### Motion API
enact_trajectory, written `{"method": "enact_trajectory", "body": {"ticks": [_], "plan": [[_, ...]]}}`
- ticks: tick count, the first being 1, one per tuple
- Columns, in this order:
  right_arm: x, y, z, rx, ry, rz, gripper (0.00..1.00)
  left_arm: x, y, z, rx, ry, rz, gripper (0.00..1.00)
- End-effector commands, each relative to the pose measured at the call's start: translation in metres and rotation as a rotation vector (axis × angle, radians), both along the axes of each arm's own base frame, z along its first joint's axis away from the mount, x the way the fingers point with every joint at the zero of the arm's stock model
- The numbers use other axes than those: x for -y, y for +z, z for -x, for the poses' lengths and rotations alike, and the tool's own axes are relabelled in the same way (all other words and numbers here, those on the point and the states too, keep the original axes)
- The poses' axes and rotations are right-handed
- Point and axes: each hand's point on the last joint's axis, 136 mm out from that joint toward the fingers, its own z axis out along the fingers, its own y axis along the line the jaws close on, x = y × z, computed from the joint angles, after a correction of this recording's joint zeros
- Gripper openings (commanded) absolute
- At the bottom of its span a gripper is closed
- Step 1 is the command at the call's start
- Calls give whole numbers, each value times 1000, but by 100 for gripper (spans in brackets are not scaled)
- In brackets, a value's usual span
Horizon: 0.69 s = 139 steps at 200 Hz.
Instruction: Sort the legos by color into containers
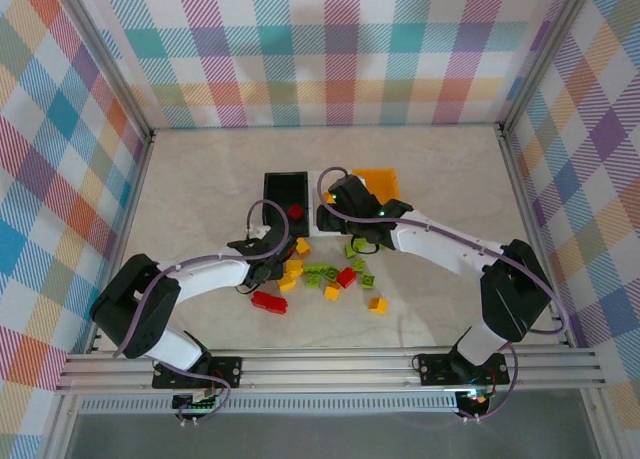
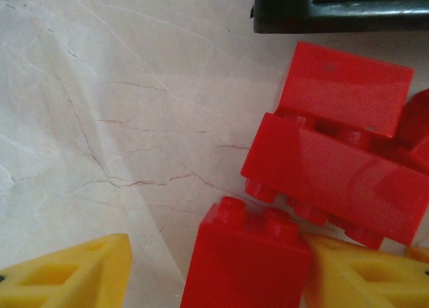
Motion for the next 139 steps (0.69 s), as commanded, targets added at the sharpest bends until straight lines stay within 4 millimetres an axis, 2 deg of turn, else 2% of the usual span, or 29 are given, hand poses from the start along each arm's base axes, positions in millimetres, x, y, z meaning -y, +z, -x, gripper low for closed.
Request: {"method": "enact_trajectory", "body": {"ticks": [1,32,63,83,108,122,139], "plan": [[6,15,-1,37,-32,-19,77,6,2,-9,18,0,21,60],[9,15,-1,39,-39,-18,77,3,-6,-7,0,3,5,49],[11,12,1,32,-44,-14,77,2,9,-3,22,11,40,37],[15,10,4,31,-55,-19,77,2,34,1,60,14,89,34],[22,3,12,18,-65,-29,77,9,86,-3,145,6,177,32],[27,-4,18,3,-77,-33,77,20,113,-15,186,-4,209,32],[35,-14,27,-19,-89,-39,77,34,130,-37,208,-19,200,32]]}}
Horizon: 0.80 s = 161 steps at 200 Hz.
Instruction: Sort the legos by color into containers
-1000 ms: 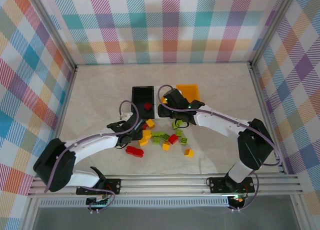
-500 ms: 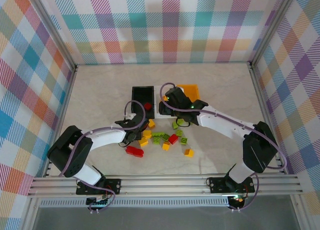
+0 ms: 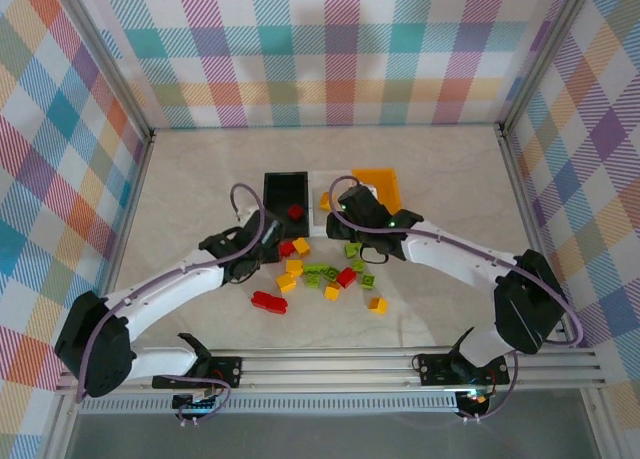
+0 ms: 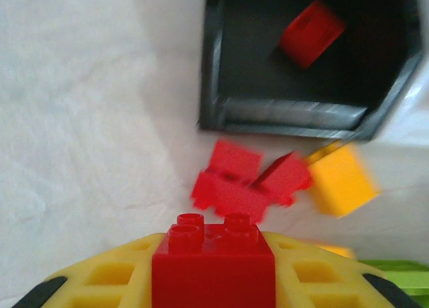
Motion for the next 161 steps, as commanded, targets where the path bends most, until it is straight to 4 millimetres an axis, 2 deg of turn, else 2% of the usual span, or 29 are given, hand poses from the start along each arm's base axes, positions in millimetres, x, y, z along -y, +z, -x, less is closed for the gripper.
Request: {"method": "enact_trajectory", "body": {"ticks": [1,17,43,74,98,119,133,161], "plan": [[8,0,7,0,-37,-43,77,13,22,-21,12,-6,-7,32],[17,-8,16,-18,-49,-41,77,24,23,-48,10,4,-37,32],[31,-15,32,-41,-58,-39,77,26,13,-92,-26,52,-48,32],[48,-27,52,-76,-68,-40,77,29,5,-127,-53,85,-74,32],[57,-37,65,-103,-74,-49,77,25,-4,-143,-90,105,-95,37],[56,-46,72,-138,-55,-52,78,25,-1,-151,-98,106,-89,49],[53,-53,75,-158,-41,-58,78,29,12,-153,-79,93,-67,55],[45,-61,75,-181,-24,-69,78,39,51,-148,-20,59,13,76]]}}
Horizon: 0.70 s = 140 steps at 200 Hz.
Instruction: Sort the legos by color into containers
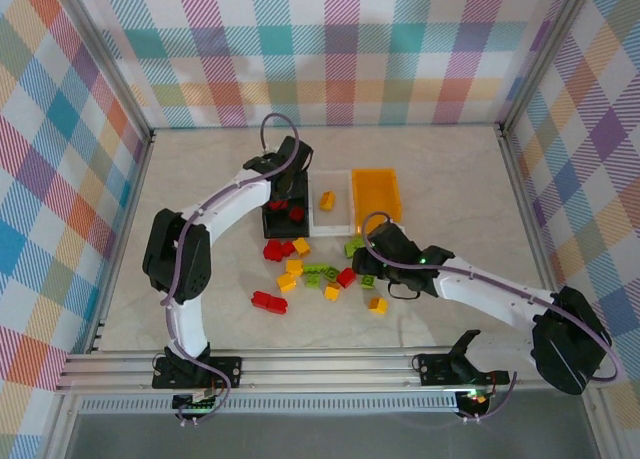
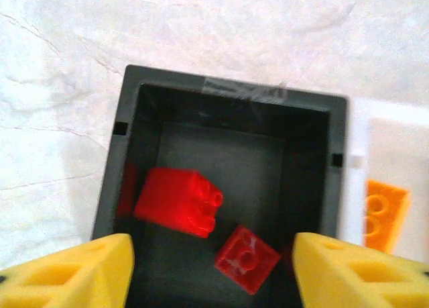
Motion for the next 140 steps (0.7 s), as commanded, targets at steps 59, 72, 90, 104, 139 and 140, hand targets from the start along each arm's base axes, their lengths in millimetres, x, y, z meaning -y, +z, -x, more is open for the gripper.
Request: {"method": "enact_trajectory", "body": {"ticks": [59,72,90,104,139,140], "plan": [[-35,-7,-29,5,43,13,72,28,88,96,170,-174,231,100],[-40,-10,-38,13,46,38,67,23,79,123,166,-177,252,100],[-43,-13,-50,19,35,79,61,11,59,156,146,-170,283,100],[-46,-17,-58,11,29,111,59,0,41,178,120,-157,301,100],[-44,-32,-69,-25,-11,196,54,-30,17,213,92,-106,318,100],[-44,-33,-69,-27,-12,199,54,-30,17,213,93,-105,317,100]]}}
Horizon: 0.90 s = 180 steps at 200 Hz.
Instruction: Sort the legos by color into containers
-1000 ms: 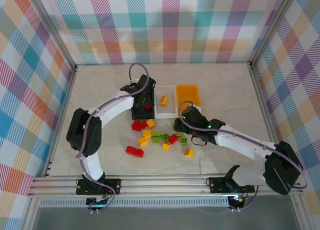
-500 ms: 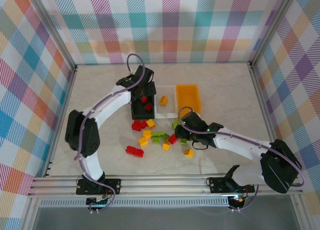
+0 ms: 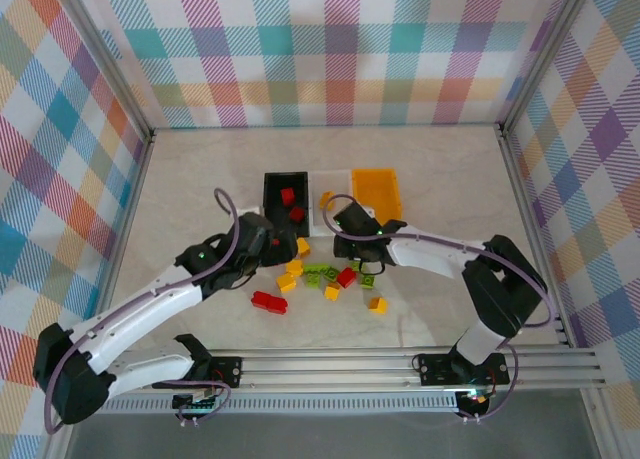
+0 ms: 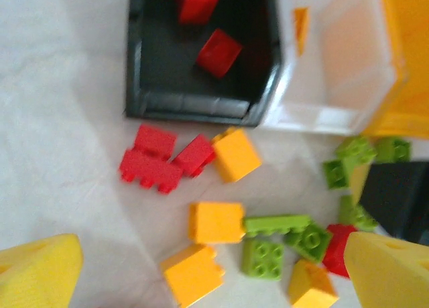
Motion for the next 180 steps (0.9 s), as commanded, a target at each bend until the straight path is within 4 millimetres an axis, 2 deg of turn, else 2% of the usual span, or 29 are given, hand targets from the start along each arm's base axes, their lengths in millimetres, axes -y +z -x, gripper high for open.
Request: {"method": "enact_trajectory", "body": {"ticks": [1,27,54,99,121,145,180], "plan": [[8,-8,-7,-10,-32,81,54,-12,-3,17,-7,44,51,100],[6,-19,-9,-37,-41,109,50,-28,-6,26,3,72,35,100],[5,-25,-11,-45,-43,116,45,-33,-12,31,-8,80,18,100],[6,-21,-8,-32,-40,101,31,-35,-17,33,-21,81,13,100],[8,-17,-5,-27,-38,92,28,-35,-16,32,-18,82,9,100],[7,-3,-1,-1,-28,65,27,-35,-14,32,-19,80,11,100],[7,38,8,68,-2,0,26,-36,-10,33,-9,82,18,100]]}}
